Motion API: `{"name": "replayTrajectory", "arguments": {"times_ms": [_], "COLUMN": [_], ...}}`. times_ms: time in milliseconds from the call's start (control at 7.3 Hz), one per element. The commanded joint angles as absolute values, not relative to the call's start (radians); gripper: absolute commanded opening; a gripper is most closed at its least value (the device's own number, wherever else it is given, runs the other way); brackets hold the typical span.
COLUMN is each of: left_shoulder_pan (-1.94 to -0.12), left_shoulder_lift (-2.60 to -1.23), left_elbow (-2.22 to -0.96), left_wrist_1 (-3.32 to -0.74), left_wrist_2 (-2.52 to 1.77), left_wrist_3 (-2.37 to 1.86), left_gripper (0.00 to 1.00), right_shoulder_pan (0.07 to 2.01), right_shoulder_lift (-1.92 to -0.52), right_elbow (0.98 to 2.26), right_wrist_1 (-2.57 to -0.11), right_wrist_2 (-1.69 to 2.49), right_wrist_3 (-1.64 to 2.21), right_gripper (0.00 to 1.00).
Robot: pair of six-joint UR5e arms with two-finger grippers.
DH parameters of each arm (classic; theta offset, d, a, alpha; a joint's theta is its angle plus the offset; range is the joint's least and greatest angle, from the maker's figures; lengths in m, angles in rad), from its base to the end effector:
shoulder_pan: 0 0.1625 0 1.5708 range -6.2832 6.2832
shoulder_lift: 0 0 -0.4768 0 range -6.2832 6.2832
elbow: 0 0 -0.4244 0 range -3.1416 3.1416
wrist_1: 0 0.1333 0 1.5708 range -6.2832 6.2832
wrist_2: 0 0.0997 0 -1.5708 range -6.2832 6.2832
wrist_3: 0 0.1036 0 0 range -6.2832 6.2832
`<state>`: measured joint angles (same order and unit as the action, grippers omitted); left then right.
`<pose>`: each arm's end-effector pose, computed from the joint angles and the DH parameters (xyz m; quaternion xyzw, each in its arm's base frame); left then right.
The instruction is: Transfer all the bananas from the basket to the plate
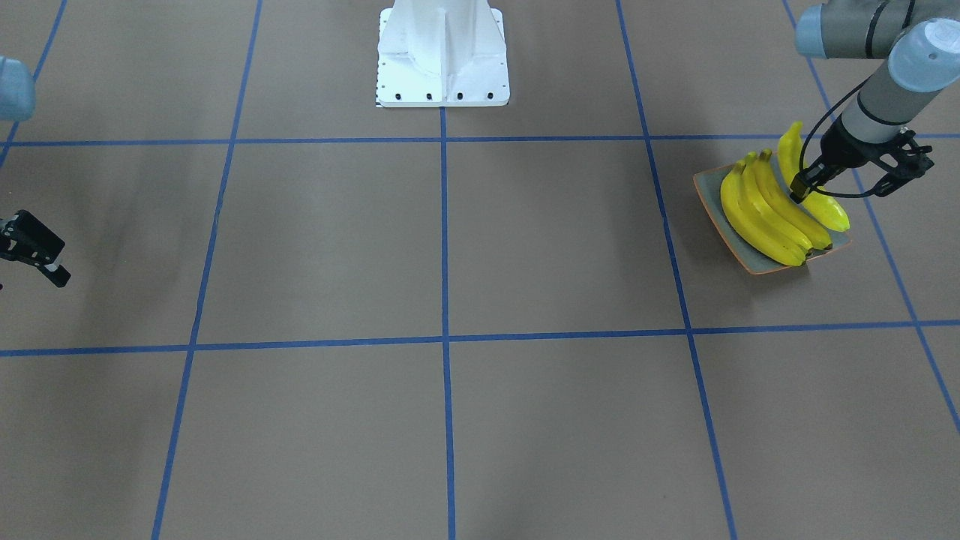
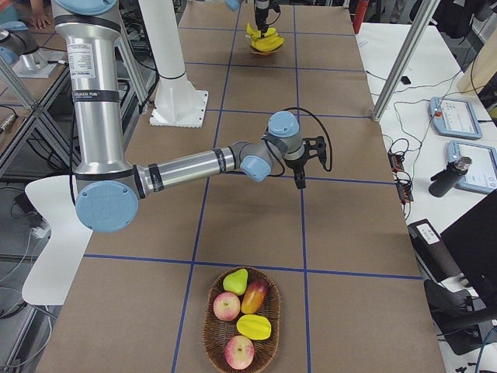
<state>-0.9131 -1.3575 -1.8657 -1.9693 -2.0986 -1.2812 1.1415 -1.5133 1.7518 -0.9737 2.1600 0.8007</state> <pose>0.2120 -0.4072 0.6272 -0.0791 0.3326 -0.2286 0.9115 -0.1686 -0.5503 0.5221 0.1640 -0.4408 0.0457 0.8813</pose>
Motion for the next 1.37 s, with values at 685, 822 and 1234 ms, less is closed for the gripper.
{"name": "replayTrajectory", "arguments": {"times_ms": [685, 822, 1234], "left_shoulder_pan": [-0.916, -0.925, -1.026], "left_shoulder_lift": [-1.368, -1.365, -1.371], "left_elbow": [-1.862, -1.874, -1.925], "left_wrist_1": [-1.971, -1.982, -1.982], "left_wrist_2": [-2.092, -2.106, -2.188], "left_wrist_3": [-1.278, -1.273, -1.05], "left_gripper": [1.0, 1.0, 1.0], "right_shoulder_pan": [1.144, 1.153, 1.248], "right_shoulder_lift": [-1.517, -1.519, -1.542], "right_elbow": [1.752, 1.752, 1.752], "right_wrist_1": [-0.971, -0.973, -1.008], "right_wrist_2": [2.163, 2.164, 2.236], "right_wrist_3": [0.801, 0.801, 0.799], "right_gripper": [1.0, 1.0, 1.0]}}
